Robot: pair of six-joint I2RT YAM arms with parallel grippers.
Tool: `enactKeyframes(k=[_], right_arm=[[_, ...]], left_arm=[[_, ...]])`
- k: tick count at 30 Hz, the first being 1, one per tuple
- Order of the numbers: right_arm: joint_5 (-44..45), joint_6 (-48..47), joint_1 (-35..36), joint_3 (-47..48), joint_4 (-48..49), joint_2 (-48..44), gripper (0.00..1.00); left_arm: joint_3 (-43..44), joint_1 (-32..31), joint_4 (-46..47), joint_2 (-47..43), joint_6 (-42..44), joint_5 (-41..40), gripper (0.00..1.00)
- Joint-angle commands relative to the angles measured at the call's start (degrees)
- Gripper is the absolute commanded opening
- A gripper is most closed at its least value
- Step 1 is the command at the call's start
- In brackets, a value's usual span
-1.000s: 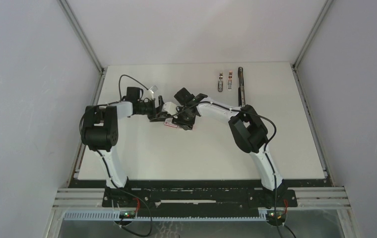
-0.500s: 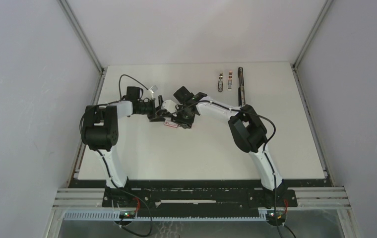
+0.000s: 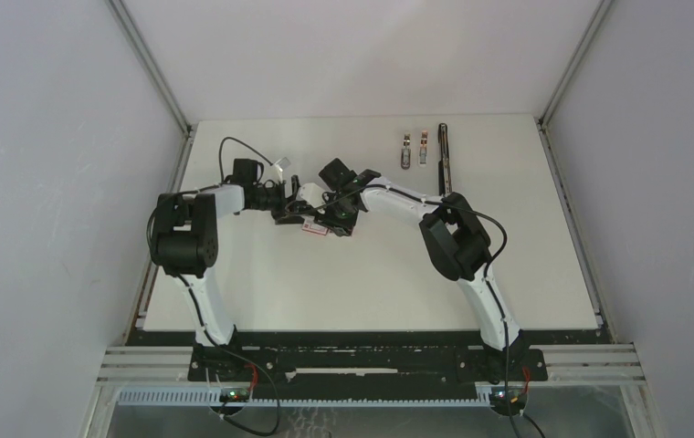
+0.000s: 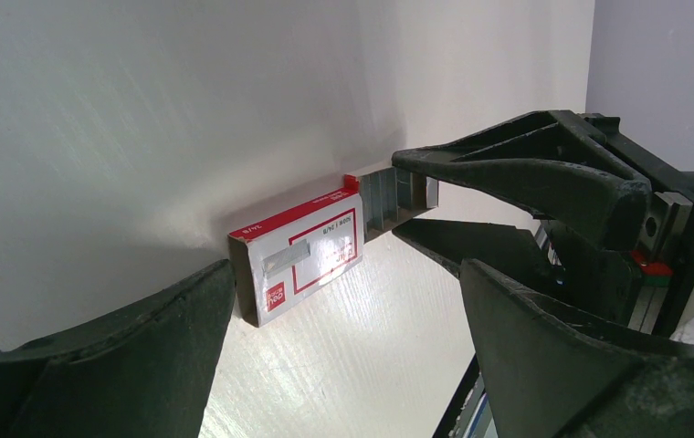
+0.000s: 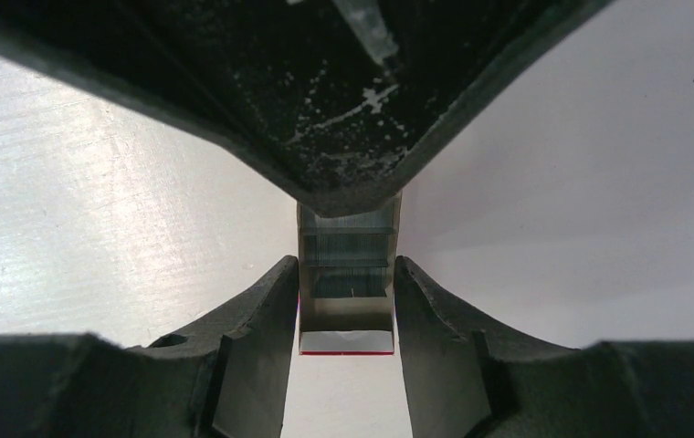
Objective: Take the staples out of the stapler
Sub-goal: Close the staple box at the center of the board.
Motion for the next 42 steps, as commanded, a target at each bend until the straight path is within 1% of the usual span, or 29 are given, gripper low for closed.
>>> enactKeyframes(k=[1,20,29,31,32,37,42], right_arm=[[-0.5,0.0,2.8,1.8,0.5,1.6,0.43],[0.3,0.2,4.1,1.9,0.9,2.2,0.43],[0.8,0.3,4.1,0.7,1.2,1.6,0.43],[0.9,0.2,4.1,0.4,1.2,1.5,0.43],[1.0,0.2,4.0,0.3,1.2,1.4,0.43],[1.1,0.0,3.8,-0.8,1.4,0.8,0.43],[1.1,0.1,3.6,-1.1,1.9,0.7,0.43]], left_arm=[[1.3,-1.7,-3.2,1.5,1.5,-1.8,1.00],[2.2,-1.9,-4.3,2.1,2.0,-1.8,1.00],[2.1,-1.8,-4.0,2.3,1.7,-2.1,0.86],[2.1,-1.8,-4.0,2.4,1.6,-1.9,0.80],[2.1,-1.8,-4.0,2.5,1.5,-1.6,0.79],[2.3,-1.4,-4.0,2.8,1.5,-0.7,0.81],[2.4,-1.4,-4.0,3.0,1.2,-0.8,0.79]])
